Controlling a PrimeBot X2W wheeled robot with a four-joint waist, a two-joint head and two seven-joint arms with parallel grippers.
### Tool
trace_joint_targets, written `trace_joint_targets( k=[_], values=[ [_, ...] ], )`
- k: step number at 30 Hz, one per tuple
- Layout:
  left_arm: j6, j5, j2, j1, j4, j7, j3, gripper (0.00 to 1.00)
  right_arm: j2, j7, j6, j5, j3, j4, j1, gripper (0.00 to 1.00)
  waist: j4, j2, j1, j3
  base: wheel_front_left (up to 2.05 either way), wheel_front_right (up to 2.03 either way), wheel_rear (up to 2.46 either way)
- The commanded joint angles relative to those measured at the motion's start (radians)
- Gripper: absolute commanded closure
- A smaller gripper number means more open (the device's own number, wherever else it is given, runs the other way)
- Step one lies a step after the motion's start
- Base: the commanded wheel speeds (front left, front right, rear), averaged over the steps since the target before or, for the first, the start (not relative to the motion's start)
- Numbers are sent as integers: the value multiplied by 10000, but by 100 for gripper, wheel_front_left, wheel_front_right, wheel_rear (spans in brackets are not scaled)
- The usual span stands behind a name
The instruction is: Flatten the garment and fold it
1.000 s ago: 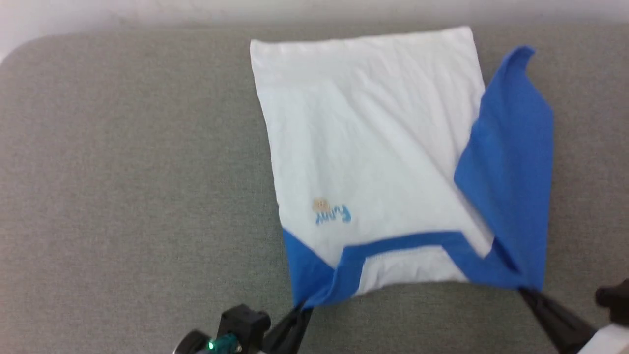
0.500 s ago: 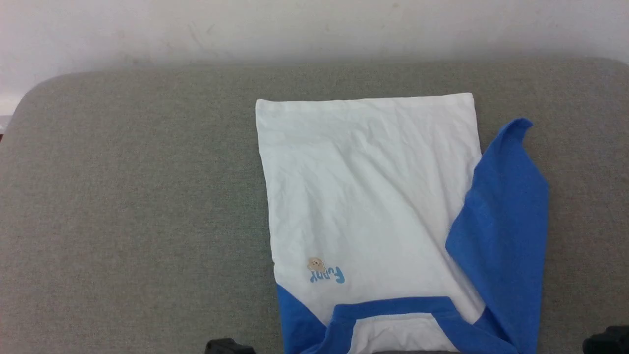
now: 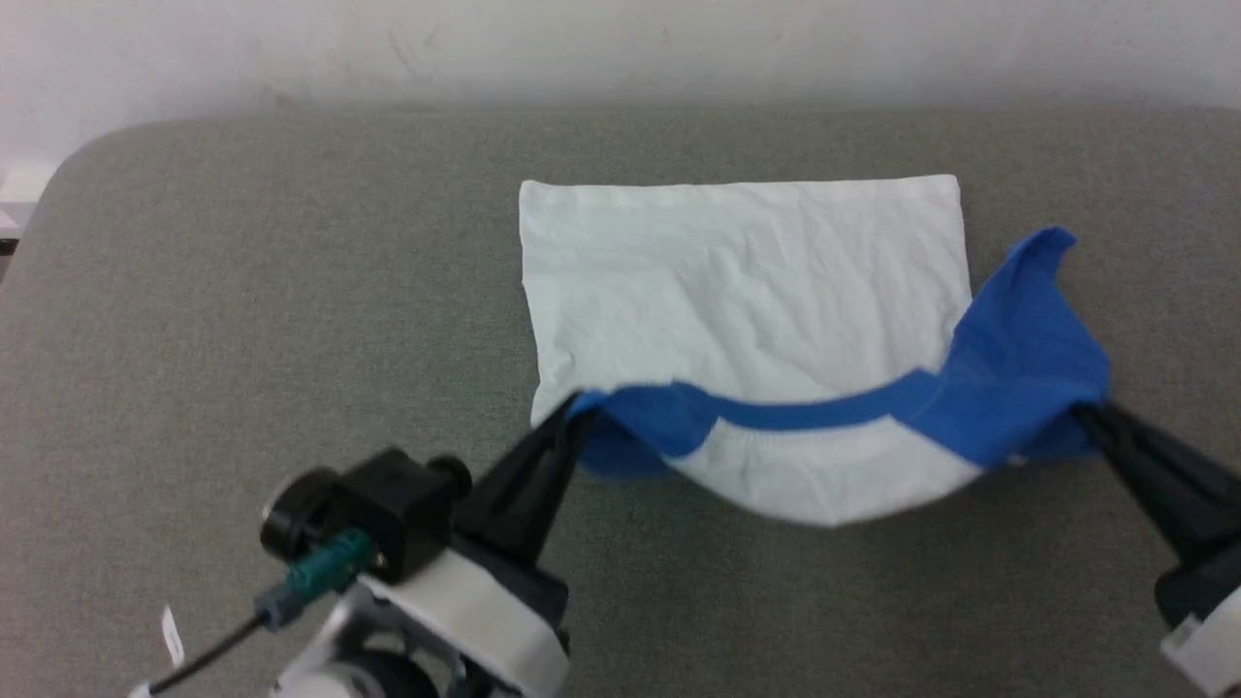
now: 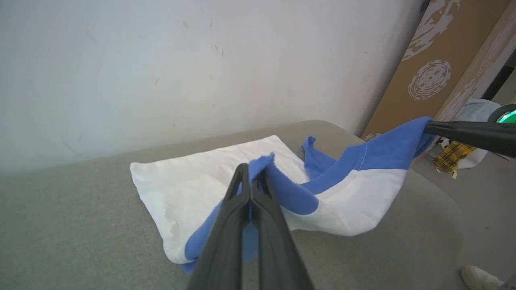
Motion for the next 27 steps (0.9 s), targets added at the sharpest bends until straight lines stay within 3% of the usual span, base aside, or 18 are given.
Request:
trace_joint_targets(
  k=[1,10,15,20,27],
  values=[
    [-72,184,-101,-694,32,-19,243,100,-110,-123,-9,-87,-88,-35,-829,100,-16,-1,-1,104,0,0,0],
    [-654,372,-773,-5278,1870,646,1267,100,-909,-315,-9,-375,985,1375,-6528,100,-43,-1,-1,391,0,0,0],
    [-1202,538,-772,-7634,2736,1328,1414,100,-985,-383,-9,-363,1922,2143,-9310,100,-176,-1,-1,413,0,0,0],
    [-1377,341,-935,-9050,3095,2107,1529,100,-891,-235,-9,-183,2468,2707,-11114,100,-258,-1,-1,363,0,0,0],
    [-1395,-41,-941,-9929,3198,3334,1541,100,-928,533,-9,356,2695,3228,-12257,100,-311,-1,-1,646,0,0,0]
  ],
)
